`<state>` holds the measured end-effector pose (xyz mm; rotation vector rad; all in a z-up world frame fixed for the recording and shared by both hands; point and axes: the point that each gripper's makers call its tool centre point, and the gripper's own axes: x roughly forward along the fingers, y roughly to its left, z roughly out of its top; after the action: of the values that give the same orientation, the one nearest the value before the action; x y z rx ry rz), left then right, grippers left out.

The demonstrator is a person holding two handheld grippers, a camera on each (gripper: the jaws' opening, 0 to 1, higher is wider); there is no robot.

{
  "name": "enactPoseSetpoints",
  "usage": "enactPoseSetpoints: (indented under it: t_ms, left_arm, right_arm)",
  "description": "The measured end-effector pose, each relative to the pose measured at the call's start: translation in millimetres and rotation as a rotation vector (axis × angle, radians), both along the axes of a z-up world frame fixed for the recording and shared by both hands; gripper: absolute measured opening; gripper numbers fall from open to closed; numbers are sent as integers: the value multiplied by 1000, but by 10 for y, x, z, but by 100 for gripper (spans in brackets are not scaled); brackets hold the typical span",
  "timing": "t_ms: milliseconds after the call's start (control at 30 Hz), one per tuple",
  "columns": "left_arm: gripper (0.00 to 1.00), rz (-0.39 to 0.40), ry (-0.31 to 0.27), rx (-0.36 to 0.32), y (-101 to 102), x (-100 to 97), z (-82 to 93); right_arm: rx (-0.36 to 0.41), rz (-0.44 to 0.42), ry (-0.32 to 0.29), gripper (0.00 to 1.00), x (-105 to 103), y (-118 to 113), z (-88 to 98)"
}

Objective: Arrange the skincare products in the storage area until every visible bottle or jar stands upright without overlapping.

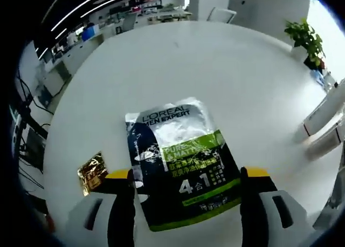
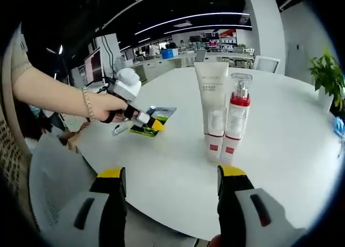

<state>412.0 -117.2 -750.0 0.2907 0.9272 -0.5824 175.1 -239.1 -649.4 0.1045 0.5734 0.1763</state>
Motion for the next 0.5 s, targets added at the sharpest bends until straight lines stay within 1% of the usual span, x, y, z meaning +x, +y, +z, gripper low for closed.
enactPoseSetpoints:
  t_ms: [100, 133, 167, 200, 233, 300, 333, 367, 400, 433, 500]
  left_arm:
    - [75, 0, -6, -3, 0, -16, 15]
    - [73, -3, -13, -5, -3, -21, 22]
    - [66, -61, -36, -11, -62, -31, 63]
    - [63, -48, -51, 20, -24, -21, 62]
    - [56, -56, -39, -13, -66, -59, 67]
    - [34, -59, -32, -33, -111, -91, 63]
    - [22, -43, -42, -31, -93, -85, 64]
    - [17, -44, -37, -50, -109, -105, 69]
    - [14, -56, -40, -51, -129, -110, 68]
    - [13, -68, -45, -42, -147, -120, 59]
    - [10, -69, -34, -53, -160, -129, 59]
  right_arm:
    - [-6, 2, 0, 69, -1, 4, 0]
    - [-6, 1, -1, 69, -1, 6, 1]
    - [-7, -1, 0, 69, -2, 4, 0]
    - [-7, -2, 0, 69, -3, 3, 1]
    - [-6, -4, -2, 69, -1, 4, 6]
    - [-8, -5, -3, 69, -1, 5, 12]
    - [-9, -5, -3, 69, -1, 7, 15]
    - [-9, -5, -4, 69, -1, 8, 18]
    - [-10, -6, -4, 69, -2, 7, 22]
    - [-10, -6, -4, 69, -2, 7, 23]
    - [-10, -8, -6, 69, -6, 5, 26]
